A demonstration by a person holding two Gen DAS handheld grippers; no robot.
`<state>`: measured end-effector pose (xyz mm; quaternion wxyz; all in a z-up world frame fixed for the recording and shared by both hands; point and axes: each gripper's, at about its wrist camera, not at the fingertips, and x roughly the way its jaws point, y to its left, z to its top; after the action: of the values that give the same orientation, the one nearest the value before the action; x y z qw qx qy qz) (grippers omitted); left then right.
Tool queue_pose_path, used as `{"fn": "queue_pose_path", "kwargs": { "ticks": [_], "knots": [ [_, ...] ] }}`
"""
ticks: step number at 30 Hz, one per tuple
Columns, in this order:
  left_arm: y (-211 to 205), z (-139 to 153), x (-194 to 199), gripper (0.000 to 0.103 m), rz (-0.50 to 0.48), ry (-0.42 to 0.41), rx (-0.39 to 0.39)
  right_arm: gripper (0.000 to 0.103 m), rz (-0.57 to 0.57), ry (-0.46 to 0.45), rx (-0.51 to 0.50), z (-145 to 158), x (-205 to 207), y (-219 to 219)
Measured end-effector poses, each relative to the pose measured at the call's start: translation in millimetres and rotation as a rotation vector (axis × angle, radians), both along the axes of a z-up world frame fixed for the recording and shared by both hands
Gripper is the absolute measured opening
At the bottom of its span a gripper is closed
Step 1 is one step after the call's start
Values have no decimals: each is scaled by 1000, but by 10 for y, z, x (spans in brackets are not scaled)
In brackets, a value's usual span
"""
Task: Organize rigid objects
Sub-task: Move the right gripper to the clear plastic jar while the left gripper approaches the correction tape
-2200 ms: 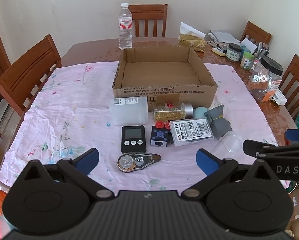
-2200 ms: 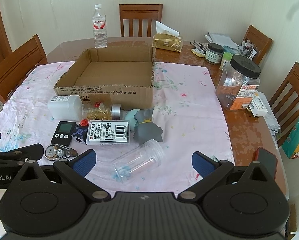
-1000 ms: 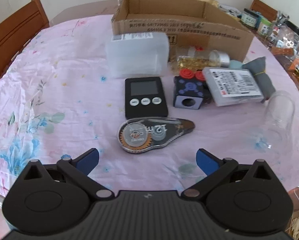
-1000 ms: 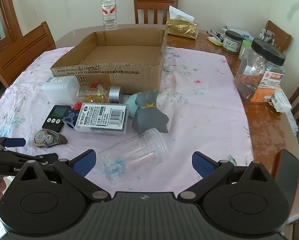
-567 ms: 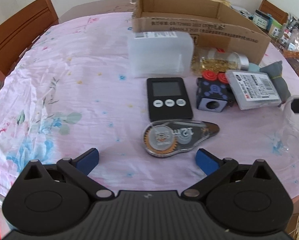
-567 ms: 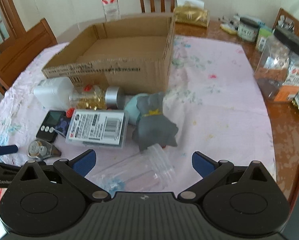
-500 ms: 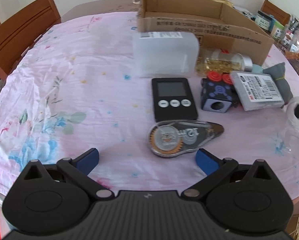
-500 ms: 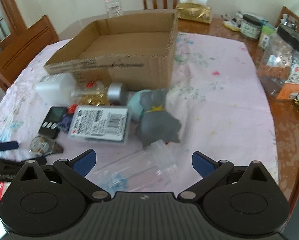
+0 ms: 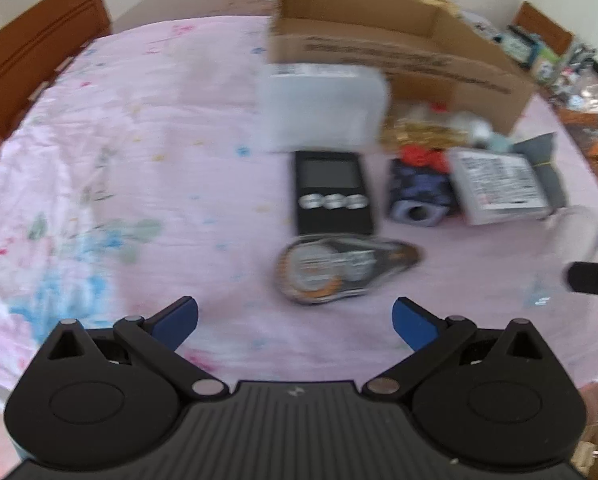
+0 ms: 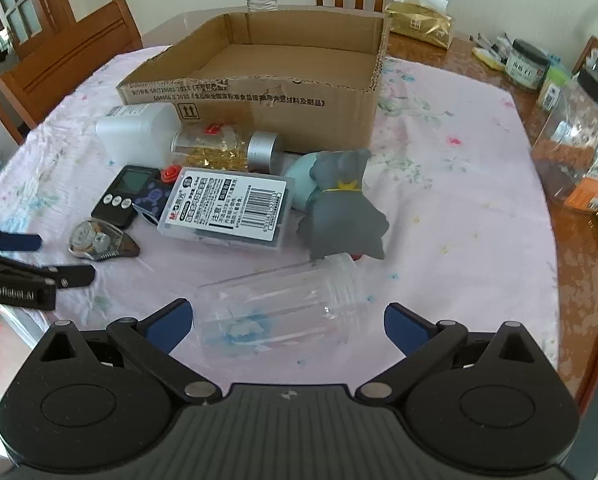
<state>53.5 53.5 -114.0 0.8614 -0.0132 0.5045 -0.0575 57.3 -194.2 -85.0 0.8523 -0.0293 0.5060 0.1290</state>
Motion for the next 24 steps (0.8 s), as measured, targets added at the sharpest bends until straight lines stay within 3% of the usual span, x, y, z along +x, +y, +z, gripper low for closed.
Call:
{"fn": "queue_pose_path", "kwargs": {
  "ticks": [3, 12, 24],
  "knots": [
    [-138, 23, 47, 102, -21, -23, -16, 103, 6, 3, 4, -13, 5, 18],
    [-377, -105, 183, 103, 29, -50, 75, 103, 34, -12, -48, -68, -41, 147],
    [-198, -82, 186, 103, 88, -14, 83, 103, 90, 14, -105, -170, -41, 326]
  ]
}}
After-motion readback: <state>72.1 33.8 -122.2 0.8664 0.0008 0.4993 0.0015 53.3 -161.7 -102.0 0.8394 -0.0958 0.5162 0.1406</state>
